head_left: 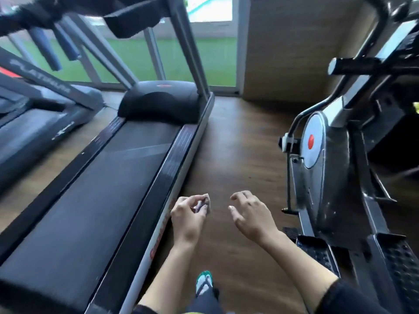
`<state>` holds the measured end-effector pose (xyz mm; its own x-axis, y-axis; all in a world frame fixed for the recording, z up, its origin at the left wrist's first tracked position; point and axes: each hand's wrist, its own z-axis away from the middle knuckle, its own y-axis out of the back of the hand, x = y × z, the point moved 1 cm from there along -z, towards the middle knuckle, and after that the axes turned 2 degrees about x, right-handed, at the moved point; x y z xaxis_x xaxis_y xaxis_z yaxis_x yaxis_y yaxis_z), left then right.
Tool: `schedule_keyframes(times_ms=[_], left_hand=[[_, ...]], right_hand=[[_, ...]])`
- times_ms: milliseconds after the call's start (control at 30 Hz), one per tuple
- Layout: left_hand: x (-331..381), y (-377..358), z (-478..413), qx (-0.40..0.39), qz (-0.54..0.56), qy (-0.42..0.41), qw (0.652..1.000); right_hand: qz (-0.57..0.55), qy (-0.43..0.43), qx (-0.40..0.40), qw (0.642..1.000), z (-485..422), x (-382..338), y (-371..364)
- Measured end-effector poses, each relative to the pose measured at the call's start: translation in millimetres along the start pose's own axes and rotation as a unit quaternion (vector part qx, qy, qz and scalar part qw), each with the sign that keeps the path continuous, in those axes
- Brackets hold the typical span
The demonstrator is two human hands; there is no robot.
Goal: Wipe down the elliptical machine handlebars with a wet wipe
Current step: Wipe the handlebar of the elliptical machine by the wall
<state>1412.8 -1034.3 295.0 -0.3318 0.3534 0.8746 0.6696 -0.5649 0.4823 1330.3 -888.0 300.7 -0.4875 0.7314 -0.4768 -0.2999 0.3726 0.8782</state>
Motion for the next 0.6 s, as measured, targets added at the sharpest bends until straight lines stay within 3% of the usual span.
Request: schedule_keyframes(times_ms=[200,600], left_hand=[[50.4,-48.0,-151.2,-0.093,0.020,-0.084,0.992],[117.3,-219.9,-350.9,-0.177,0.056,-0.115,0.976]], right_hand=[[-0.019,-0.091,0.067,0.993,-129.4,5.2,30.0],[-0.004,-0.193,0.118,0.974,-328.5,103.4,82.4]])
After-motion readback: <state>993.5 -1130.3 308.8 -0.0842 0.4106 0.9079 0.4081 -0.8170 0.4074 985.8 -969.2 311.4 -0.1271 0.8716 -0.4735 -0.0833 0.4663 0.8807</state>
